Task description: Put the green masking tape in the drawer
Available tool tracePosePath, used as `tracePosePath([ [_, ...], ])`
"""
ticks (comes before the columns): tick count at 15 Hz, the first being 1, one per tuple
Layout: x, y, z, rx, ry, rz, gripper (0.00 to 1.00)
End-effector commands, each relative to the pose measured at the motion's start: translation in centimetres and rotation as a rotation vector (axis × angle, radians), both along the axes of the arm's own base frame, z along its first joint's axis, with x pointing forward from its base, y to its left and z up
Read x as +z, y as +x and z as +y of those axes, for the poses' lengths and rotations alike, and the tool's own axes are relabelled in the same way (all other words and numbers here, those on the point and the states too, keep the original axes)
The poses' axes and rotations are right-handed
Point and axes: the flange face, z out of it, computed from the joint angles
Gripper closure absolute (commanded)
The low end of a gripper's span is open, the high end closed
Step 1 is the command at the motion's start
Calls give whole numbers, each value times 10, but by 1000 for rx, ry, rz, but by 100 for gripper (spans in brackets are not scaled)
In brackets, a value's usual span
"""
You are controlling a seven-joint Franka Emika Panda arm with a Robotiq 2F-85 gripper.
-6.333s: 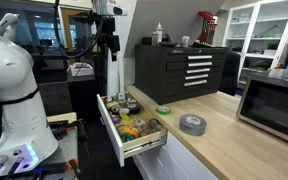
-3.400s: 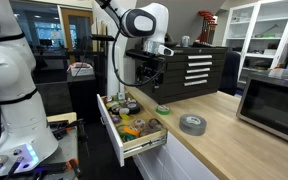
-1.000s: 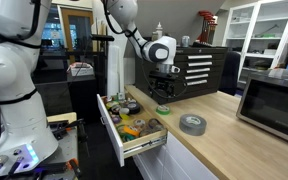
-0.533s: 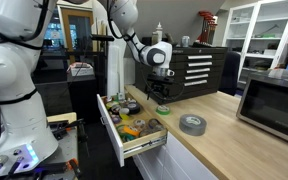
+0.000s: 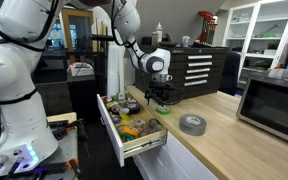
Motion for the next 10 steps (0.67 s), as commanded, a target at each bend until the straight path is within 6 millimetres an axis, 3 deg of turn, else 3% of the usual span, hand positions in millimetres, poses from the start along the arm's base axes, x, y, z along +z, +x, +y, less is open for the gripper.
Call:
tracePosePath([
  [1,-10,9,2,54,23,-32,0],
  [10,-26,15,11,115,54,-22,0],
])
